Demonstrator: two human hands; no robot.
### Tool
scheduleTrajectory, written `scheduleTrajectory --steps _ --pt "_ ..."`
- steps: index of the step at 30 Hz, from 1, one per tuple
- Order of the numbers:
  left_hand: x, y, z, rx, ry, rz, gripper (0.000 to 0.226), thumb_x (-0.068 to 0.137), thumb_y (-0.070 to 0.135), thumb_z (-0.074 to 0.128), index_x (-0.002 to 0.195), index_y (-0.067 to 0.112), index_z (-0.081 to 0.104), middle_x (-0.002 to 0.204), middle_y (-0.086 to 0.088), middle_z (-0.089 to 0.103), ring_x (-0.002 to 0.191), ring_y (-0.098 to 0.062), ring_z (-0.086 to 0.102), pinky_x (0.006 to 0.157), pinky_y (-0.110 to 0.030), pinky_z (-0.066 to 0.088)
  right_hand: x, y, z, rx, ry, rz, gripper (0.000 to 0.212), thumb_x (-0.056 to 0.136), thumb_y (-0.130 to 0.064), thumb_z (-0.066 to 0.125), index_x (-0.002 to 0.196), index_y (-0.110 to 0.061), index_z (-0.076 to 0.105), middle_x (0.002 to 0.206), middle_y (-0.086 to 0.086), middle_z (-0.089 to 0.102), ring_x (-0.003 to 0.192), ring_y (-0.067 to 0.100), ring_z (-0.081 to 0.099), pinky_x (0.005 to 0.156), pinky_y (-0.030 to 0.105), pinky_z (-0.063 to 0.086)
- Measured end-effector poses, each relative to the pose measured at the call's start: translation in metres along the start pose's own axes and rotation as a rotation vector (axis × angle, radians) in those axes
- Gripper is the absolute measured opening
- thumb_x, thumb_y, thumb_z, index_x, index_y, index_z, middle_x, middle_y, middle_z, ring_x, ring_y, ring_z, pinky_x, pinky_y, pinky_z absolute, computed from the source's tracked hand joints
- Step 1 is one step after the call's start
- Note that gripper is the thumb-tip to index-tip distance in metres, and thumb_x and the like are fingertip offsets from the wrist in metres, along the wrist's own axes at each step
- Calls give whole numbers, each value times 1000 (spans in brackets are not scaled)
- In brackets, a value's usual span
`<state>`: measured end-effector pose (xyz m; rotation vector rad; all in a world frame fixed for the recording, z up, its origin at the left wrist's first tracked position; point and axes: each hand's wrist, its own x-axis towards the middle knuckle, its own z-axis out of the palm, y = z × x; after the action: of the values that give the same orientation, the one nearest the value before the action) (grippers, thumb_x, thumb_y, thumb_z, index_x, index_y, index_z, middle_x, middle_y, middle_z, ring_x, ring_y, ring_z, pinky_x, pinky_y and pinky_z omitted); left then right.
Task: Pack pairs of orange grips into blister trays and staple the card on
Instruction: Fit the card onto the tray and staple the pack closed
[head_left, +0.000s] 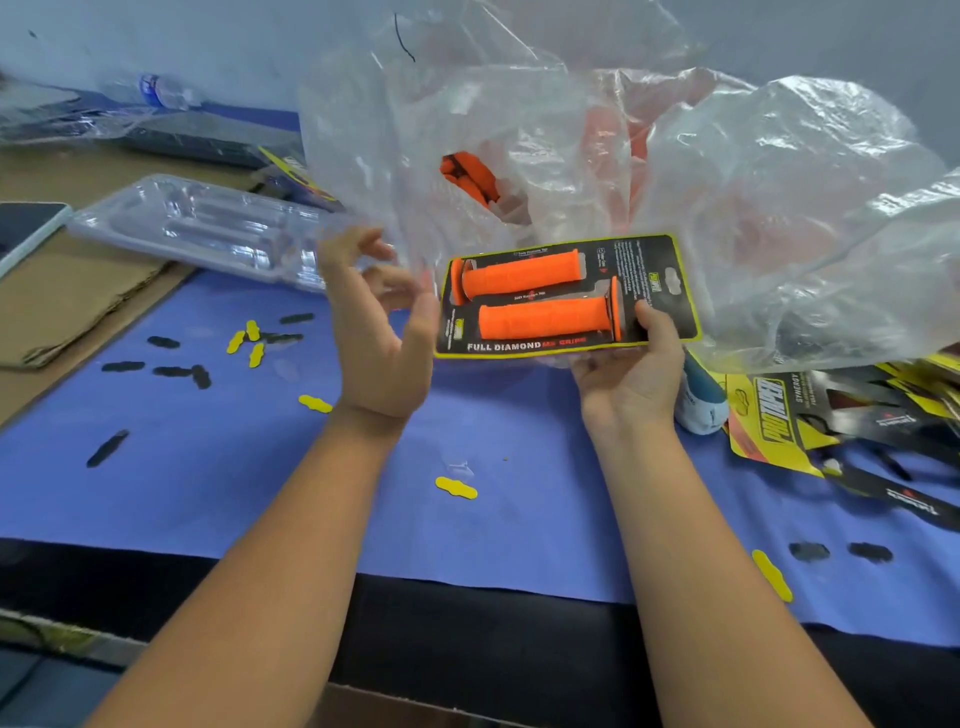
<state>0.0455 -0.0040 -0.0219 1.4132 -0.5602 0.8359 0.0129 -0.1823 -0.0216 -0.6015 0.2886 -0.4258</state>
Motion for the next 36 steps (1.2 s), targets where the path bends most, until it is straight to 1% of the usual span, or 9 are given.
scheduleTrajectory --steps 3,9,13,16,21,24,28,34,36 --pt "-5 0 5 189 -320 -8 52 76 29 57 127 26 44 106 1 46 76 -8 53 70 -32 49 0 -3 0 69 1 -7 19 93 -18 50 95 -17 69 87 0 74 80 16 71 67 27 56" --pt "-15 -10 16 753 -899 141 93 70 57 69 150 36 28 141 -3 39 130 -22 35 107 -39 25 -3 -4 1 4 -80 -45 37 99 -40 43 118 -15 65 104 5 72 93 20 69 76 31 56" --pt "-11 -9 18 815 -737 199 73 79 24 61 148 31 37 138 1 51 125 -25 49 98 -42 35 -5 -5 2 -26 -142 -77 53 99 -58 35 123 -20 63 119 5 69 107 20 66 92 42 51" --pt "-10 -5 14 644 -445 142 51 86 8 57 134 22 58 128 -3 63 110 -28 62 83 -40 51 -9 -7 3 -161 -267 -21 53 96 -61 35 126 -24 60 116 2 69 111 20 65 86 39 56" --pt "-5 -3 9 198 -94 -64 24 98 16 53 119 21 62 107 8 66 94 -3 60 85 -23 49 -9 1 1 -484 -311 -3 54 89 -51 53 138 -27 52 135 6 58 119 18 61 93 36 55" --pt "6 -8 11 -77 41 -304 12 98 21 52 104 27 60 92 9 64 83 -8 57 79 -30 49 -4 3 0 -571 -290 -19 44 96 -41 54 136 -26 53 125 -4 63 117 14 61 93 33 53" --pt "13 -20 7 -402 60 -695 15 100 11 48 97 18 61 84 7 71 76 -10 65 74 -28 55 -3 6 1 -679 -346 -27 23 100 -32 51 110 -20 68 100 -3 73 99 16 66 89 39 49" --pt "12 -26 4 -476 -74 -875 15 100 13 47 99 14 62 78 4 74 70 -10 69 65 -26 58 -8 5 0 -819 -332 -63 26 95 -14 61 89 11 60 84 20 61 79 31 58 76 55 50" --pt "12 -24 5 -506 -58 -923 13 99 13 51 94 13 63 76 1 73 68 -13 69 65 -28 59 -8 5 0 -818 -295 -77 22 95 -11 61 84 8 61 85 22 57 79 33 56 77 64 50"
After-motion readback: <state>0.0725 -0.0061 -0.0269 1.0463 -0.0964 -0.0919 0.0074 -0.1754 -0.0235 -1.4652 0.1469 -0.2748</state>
